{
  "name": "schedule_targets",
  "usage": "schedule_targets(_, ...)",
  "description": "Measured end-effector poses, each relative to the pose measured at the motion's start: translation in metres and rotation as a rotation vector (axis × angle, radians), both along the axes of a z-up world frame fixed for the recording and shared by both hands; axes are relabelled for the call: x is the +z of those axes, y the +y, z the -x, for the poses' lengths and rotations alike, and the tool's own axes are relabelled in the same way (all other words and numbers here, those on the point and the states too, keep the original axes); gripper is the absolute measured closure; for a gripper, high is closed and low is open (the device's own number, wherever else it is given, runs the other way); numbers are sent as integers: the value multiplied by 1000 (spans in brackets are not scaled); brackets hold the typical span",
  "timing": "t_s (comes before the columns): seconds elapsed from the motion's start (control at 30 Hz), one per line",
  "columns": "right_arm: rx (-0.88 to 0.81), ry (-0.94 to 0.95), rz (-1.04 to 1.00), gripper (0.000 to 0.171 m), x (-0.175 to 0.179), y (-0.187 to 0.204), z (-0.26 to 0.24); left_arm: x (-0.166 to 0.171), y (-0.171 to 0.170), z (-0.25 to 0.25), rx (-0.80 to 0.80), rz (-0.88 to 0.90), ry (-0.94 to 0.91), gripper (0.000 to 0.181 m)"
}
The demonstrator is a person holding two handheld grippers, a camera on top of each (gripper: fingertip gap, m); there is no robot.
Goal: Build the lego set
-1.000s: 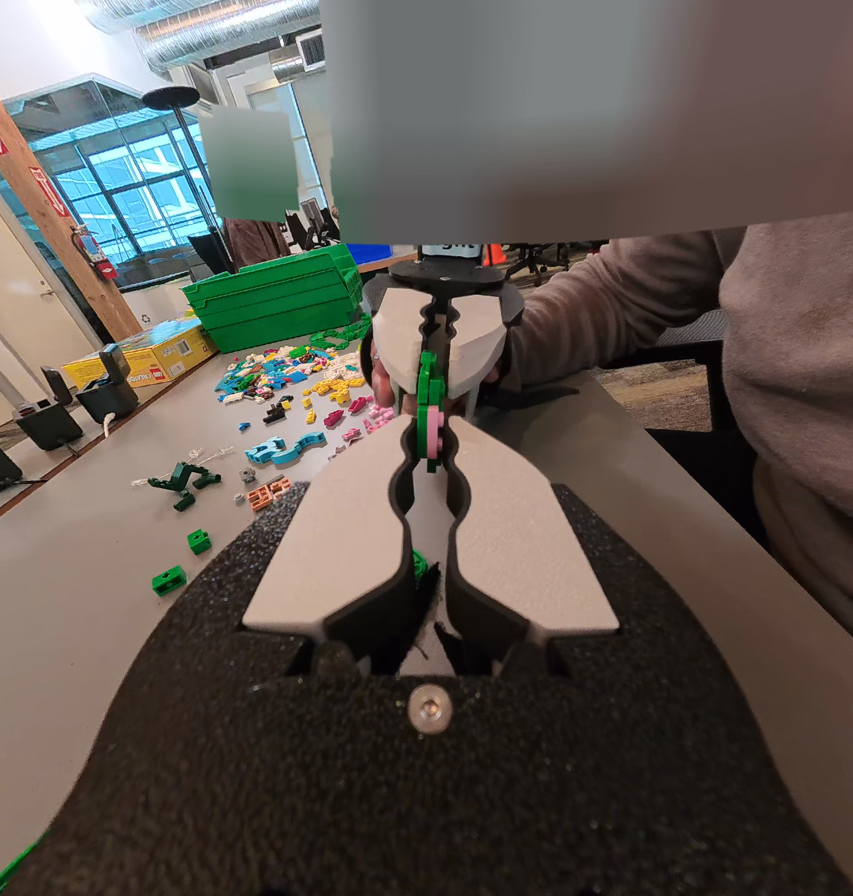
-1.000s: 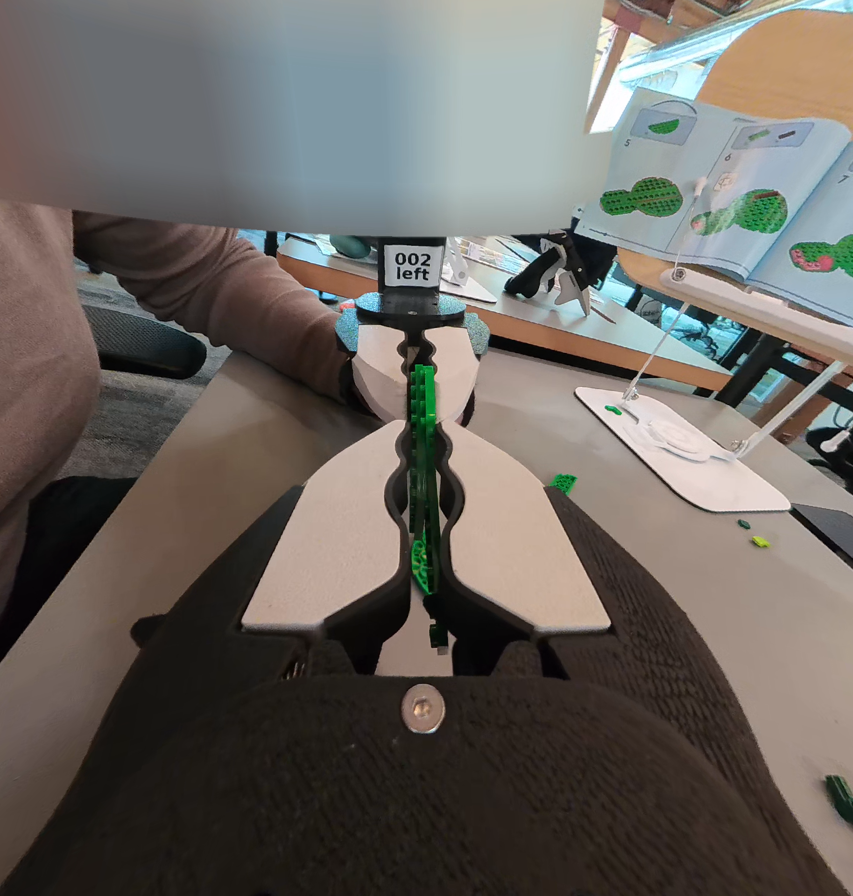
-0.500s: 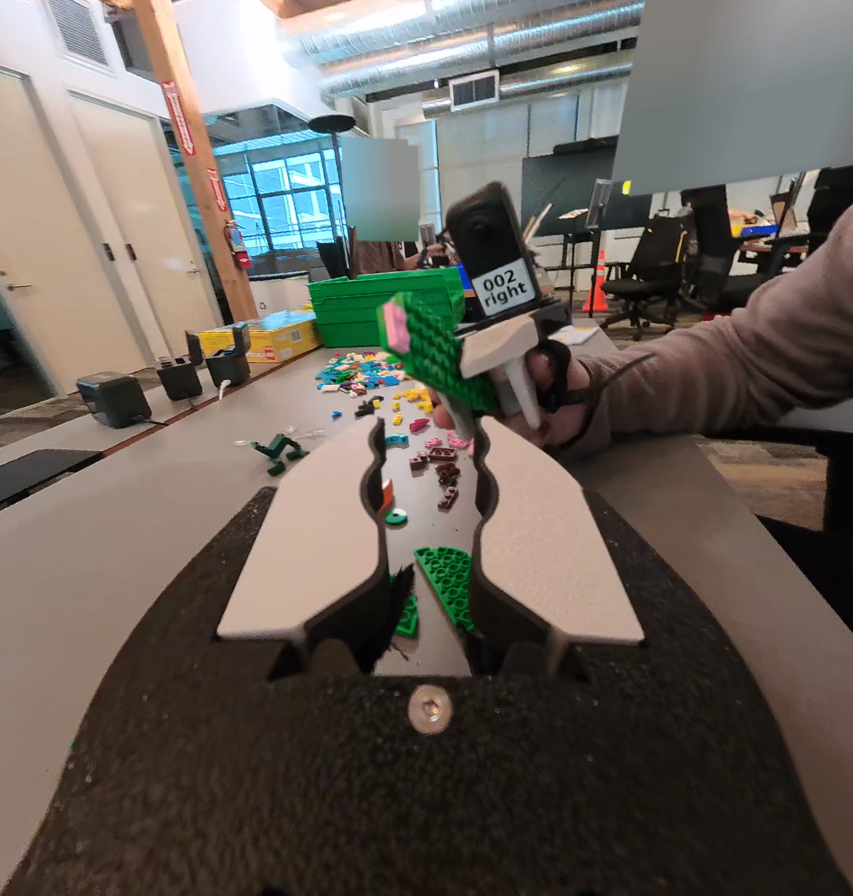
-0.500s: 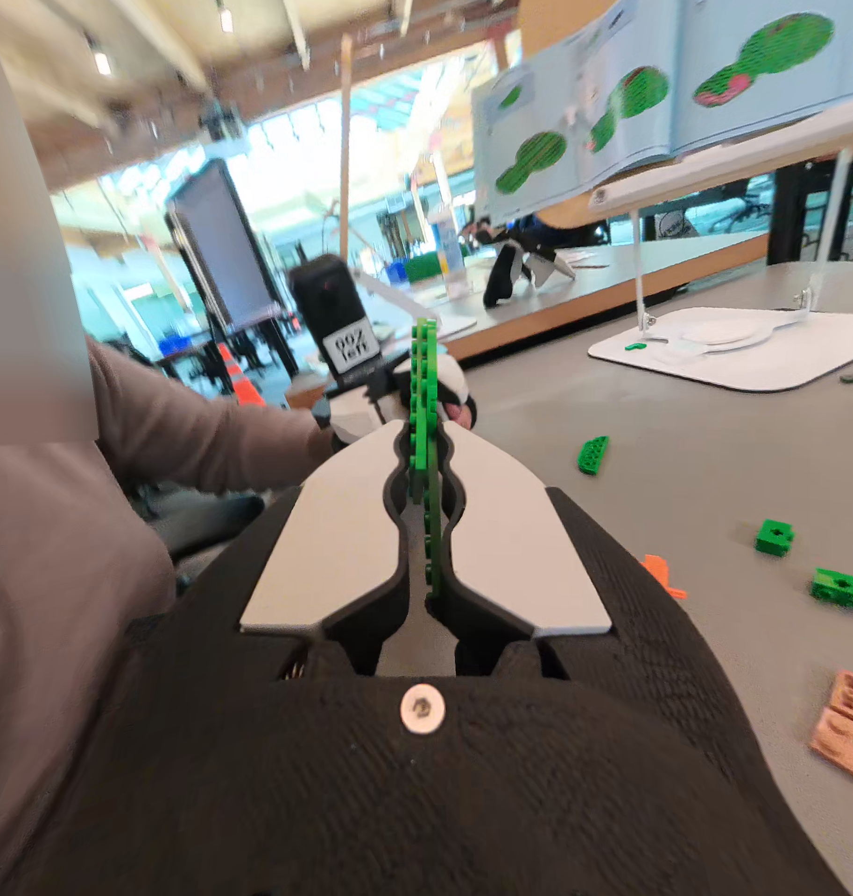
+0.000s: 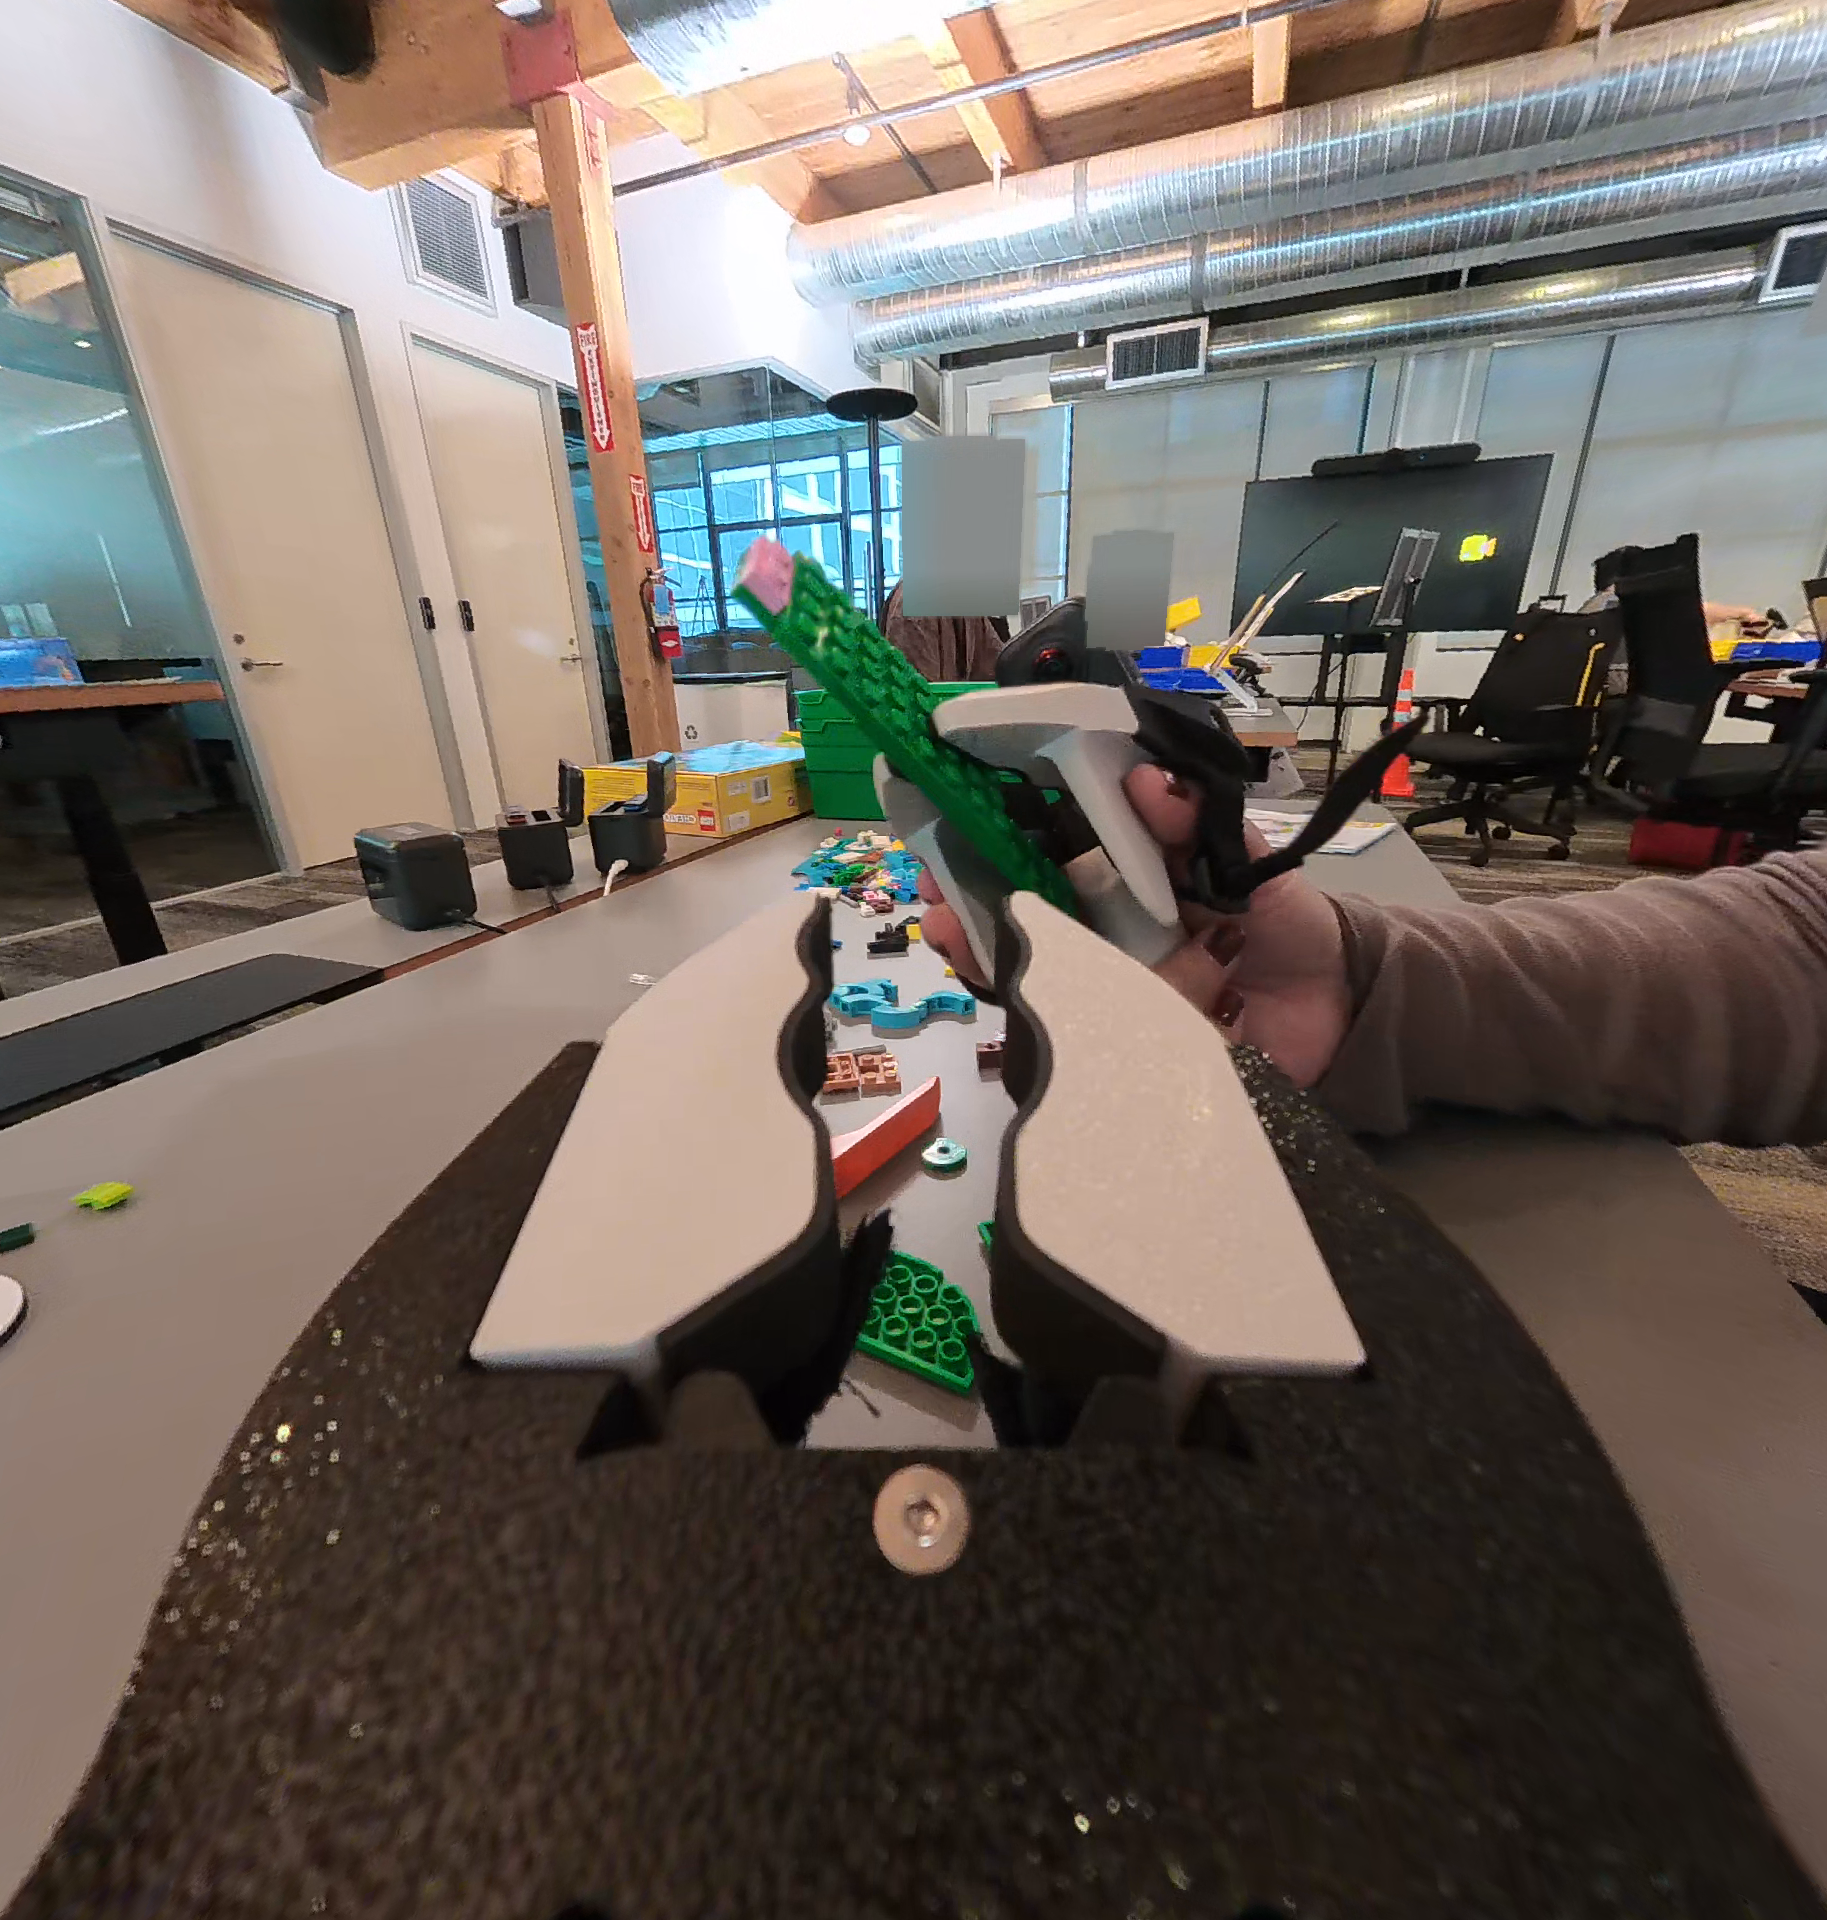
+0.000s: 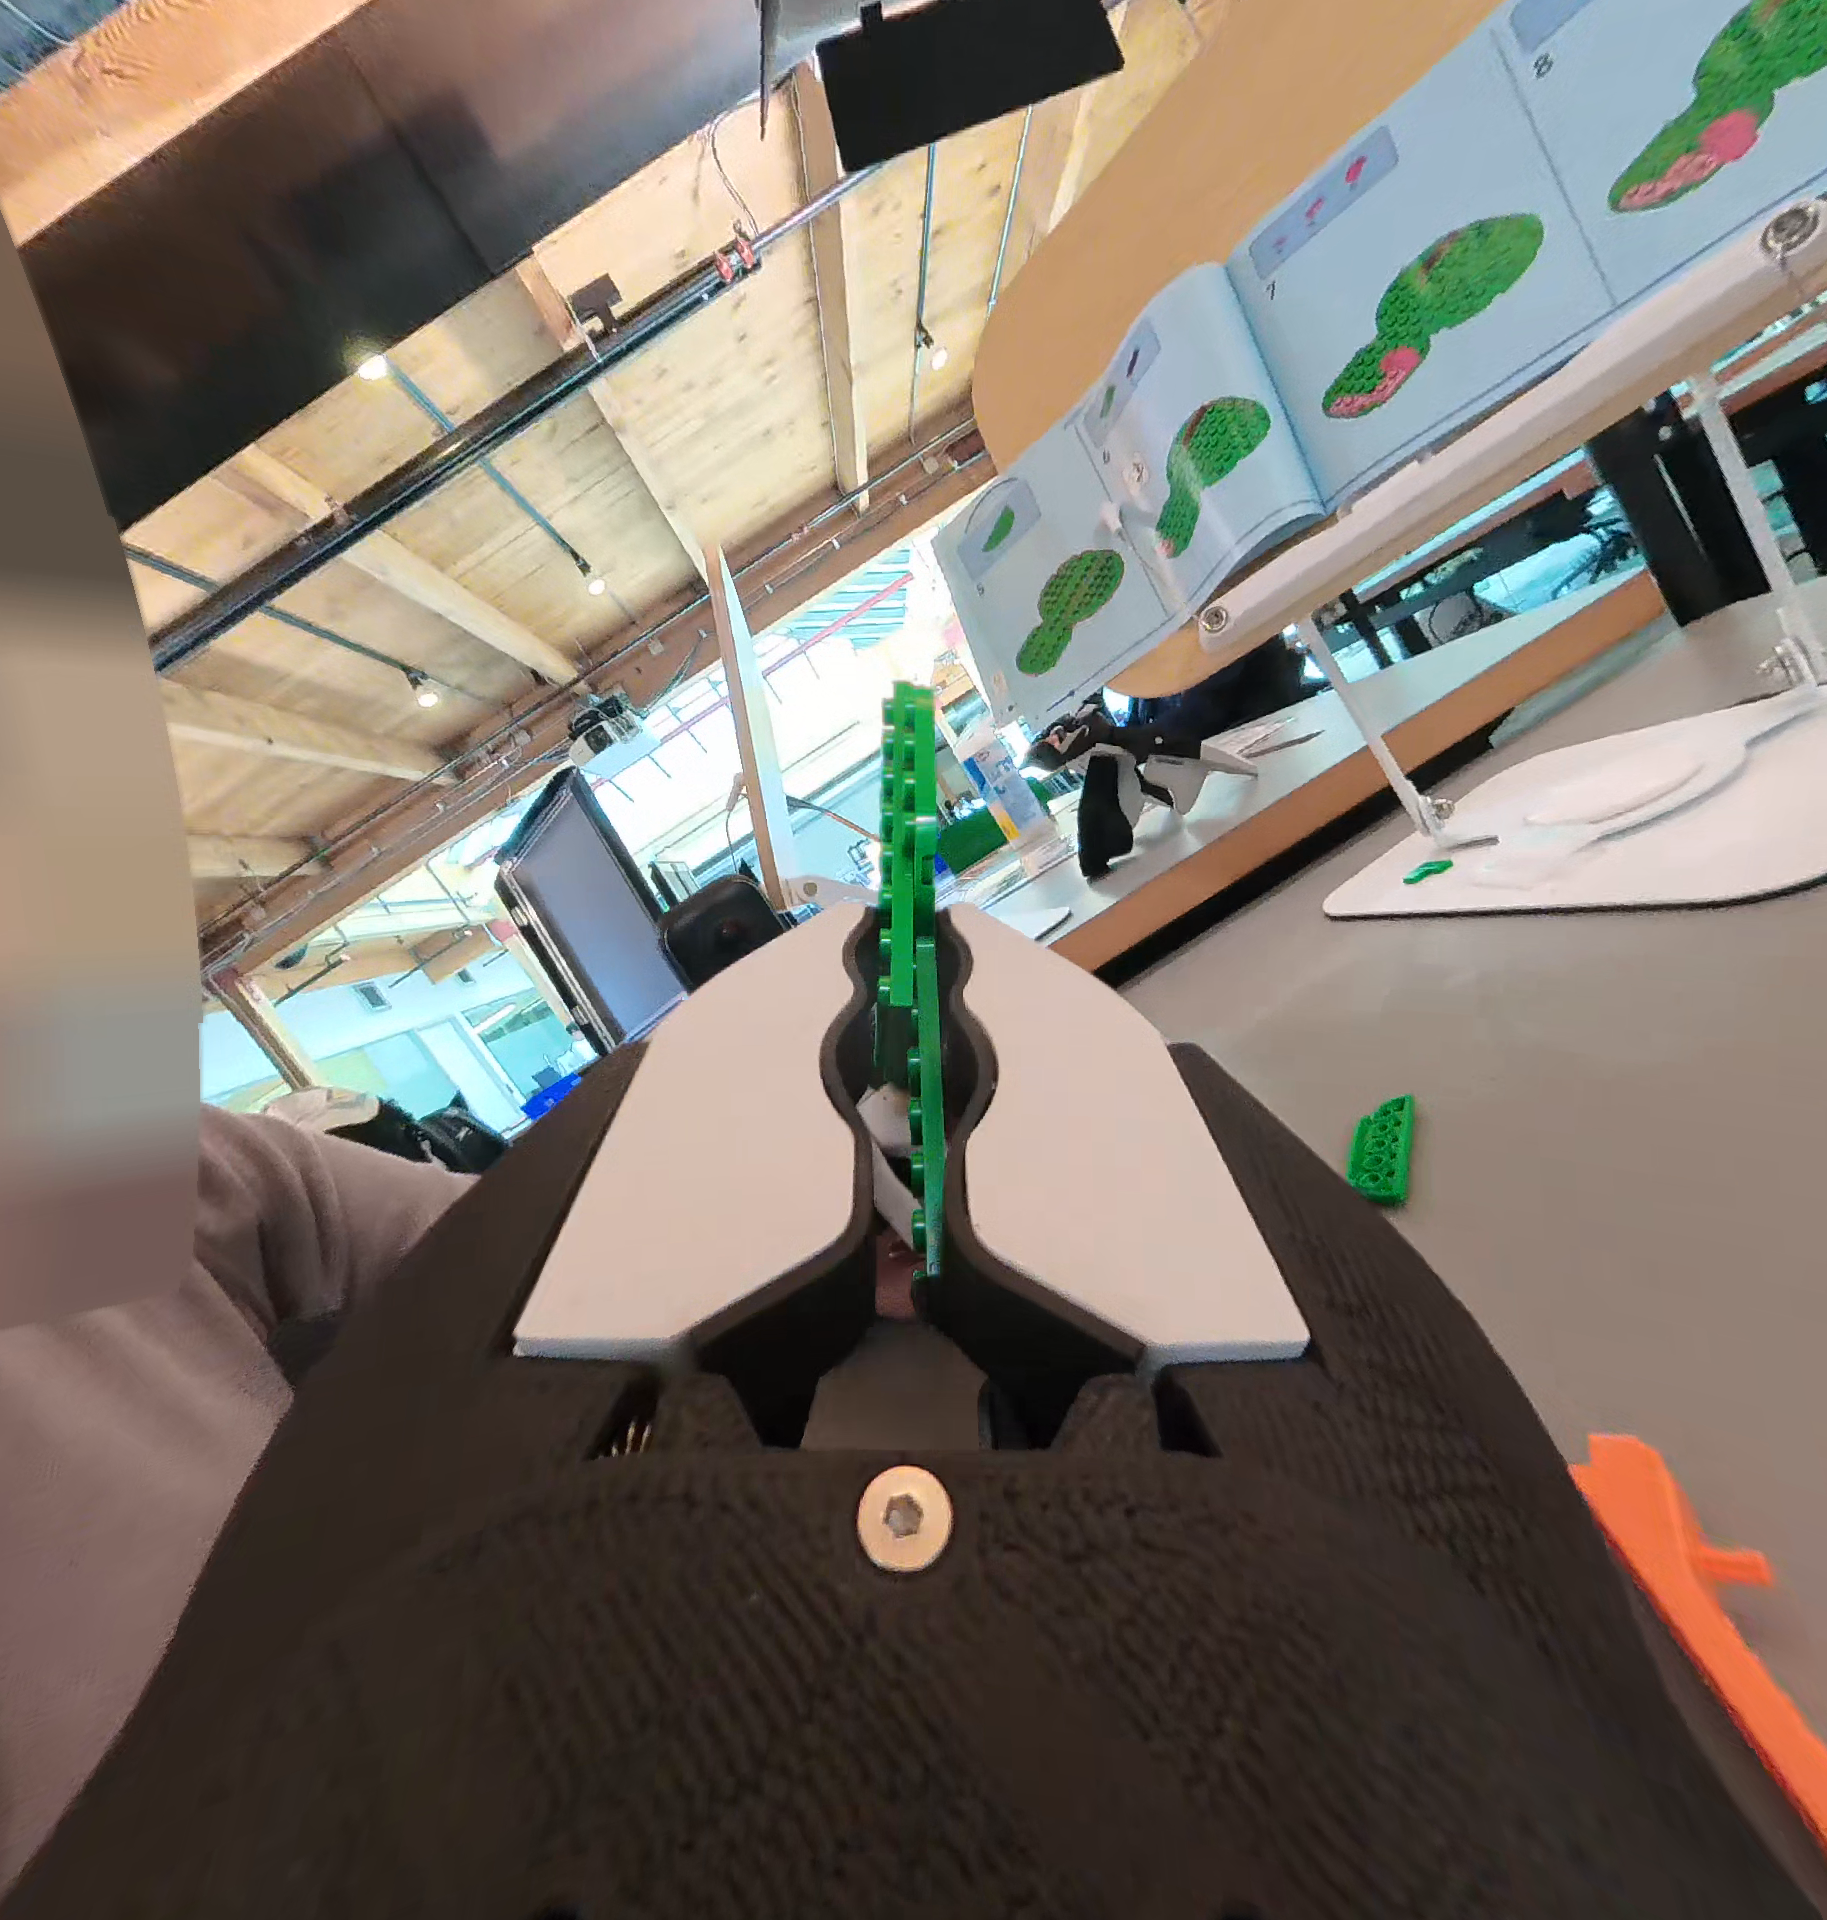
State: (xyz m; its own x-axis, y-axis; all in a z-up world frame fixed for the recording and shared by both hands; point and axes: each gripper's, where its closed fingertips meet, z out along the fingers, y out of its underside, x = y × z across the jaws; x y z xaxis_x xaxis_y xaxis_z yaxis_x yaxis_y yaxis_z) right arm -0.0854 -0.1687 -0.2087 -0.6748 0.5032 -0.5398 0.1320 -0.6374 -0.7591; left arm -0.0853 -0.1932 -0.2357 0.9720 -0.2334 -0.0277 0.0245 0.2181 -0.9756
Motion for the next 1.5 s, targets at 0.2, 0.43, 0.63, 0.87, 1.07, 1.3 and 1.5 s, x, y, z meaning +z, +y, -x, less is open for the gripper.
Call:
schedule_targets(0.2,18,25,-40,164,0,-5,-2,4,-2,2,20,-27,-1,146)
schedule_targets(0.43,-576,290,-946,164,-5,30,1,12,-5,20,128,-53,1,135)
schedule_targets(0.63,-1048,549,-1840,164,-16,25,1,-1,3,7,-7,66,-149,131)
schedule_targets(0.87,-1104,693,-2054,164,-19,10,0,2,3,12,-231,99,-657,141)
schedule_targets(1.07,-1080,772,-2203,164,-32,-4,5,-3,5,6,-279,153,-678,162)
schedule_targets(1.3,-783,653,-1901,138,-45,-9,2,-7,3,20,-207,182,-566,173)
schedule_targets(1.5,-378,296,-1231,136,-37,-1,-14,-18,-1,22,-283,341,-510,173)
